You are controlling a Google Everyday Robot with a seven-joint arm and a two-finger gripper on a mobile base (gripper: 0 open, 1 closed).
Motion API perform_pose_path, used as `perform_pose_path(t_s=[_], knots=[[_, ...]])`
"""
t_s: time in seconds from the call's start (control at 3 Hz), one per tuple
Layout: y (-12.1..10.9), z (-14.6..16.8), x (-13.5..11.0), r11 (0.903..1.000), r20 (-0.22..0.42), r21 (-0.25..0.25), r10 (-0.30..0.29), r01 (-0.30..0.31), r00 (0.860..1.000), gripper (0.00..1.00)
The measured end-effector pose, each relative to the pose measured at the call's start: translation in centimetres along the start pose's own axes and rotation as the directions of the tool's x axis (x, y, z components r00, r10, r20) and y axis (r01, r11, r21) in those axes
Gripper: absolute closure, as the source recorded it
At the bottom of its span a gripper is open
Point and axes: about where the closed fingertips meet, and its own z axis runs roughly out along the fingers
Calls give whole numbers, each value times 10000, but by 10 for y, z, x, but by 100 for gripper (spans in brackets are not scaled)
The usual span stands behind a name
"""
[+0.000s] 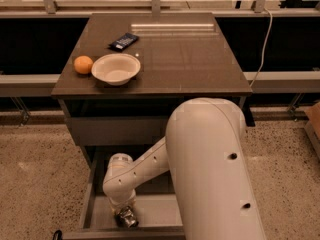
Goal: Pick redbull can from middle drawer and place on counter
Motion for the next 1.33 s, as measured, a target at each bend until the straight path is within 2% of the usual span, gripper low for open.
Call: perform_pose_path(t_s=[0.33, 0.67, 1.0, 1.33], knots=[[-6, -26, 0, 9961, -532, 783, -355, 396, 9980, 94], [3, -77, 7, 9796, -1629, 1933, -239, 556, 9864, 100], [20, -136, 8, 9691, -2690, 2242, -400, 1030, 9623, 100], [40, -203, 12, 9619, -3659, 2509, -100, 1089, 9306, 100]])
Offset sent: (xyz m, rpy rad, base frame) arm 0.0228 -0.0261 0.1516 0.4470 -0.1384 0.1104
